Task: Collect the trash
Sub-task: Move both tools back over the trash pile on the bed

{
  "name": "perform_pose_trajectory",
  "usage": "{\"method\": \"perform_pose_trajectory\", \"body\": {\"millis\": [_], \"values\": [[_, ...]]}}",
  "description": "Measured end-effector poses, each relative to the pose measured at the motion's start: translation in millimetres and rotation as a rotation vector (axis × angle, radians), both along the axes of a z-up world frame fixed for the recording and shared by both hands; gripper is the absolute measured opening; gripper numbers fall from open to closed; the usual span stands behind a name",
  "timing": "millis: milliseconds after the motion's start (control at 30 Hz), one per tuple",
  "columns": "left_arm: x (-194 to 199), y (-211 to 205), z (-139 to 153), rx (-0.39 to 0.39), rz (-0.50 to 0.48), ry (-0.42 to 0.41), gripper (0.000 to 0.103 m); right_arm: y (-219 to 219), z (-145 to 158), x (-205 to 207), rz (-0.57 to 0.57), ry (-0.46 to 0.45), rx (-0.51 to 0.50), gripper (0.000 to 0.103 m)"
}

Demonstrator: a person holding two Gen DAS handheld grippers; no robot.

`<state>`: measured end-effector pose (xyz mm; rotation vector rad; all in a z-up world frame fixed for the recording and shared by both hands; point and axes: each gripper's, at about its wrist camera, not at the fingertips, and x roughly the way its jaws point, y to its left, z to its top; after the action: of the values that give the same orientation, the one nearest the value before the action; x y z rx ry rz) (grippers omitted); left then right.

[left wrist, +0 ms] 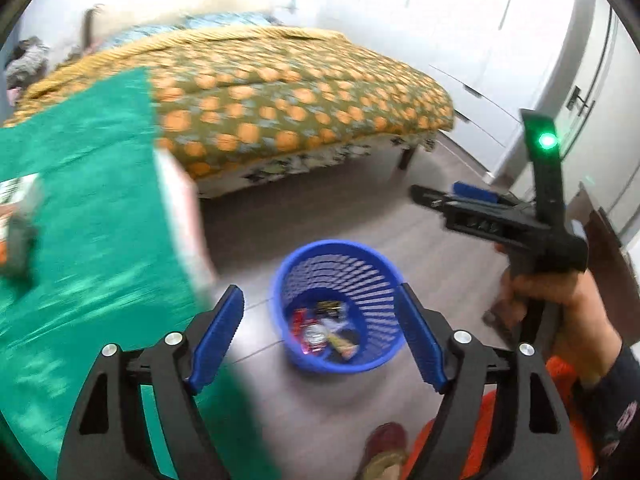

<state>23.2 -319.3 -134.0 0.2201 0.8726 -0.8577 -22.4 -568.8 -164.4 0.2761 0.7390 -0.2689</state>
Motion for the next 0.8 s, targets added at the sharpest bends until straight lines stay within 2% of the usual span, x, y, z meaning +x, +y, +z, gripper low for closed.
{"method": "perform_pose_trajectory", "body": {"millis": [200, 333, 533, 667, 800], "values": [[14, 98, 5, 0.054, 0.144, -0.066, 0.084, 74, 24, 12, 0.135, -0.028, -0.080, 0.088], [33, 162, 0, 0.099, 0.247, -0.085, 0.086, 144, 32, 28, 0.263, -0.035, -0.065, 0.088], [68, 247, -11, 0.157, 0.384, -0.072, 0.087, 259, 29, 73, 0.467, 0.013, -0.053, 0.088], [87, 283, -12, 0.163, 0.445, -0.069, 0.087, 312, 21, 106, 0.544, 0.042, -0.061, 0.088], [115, 304, -14, 0.156, 0.487, -0.052, 0.088, 343, 4, 123, 0.578, 0.089, -0.073, 0.088]]}}
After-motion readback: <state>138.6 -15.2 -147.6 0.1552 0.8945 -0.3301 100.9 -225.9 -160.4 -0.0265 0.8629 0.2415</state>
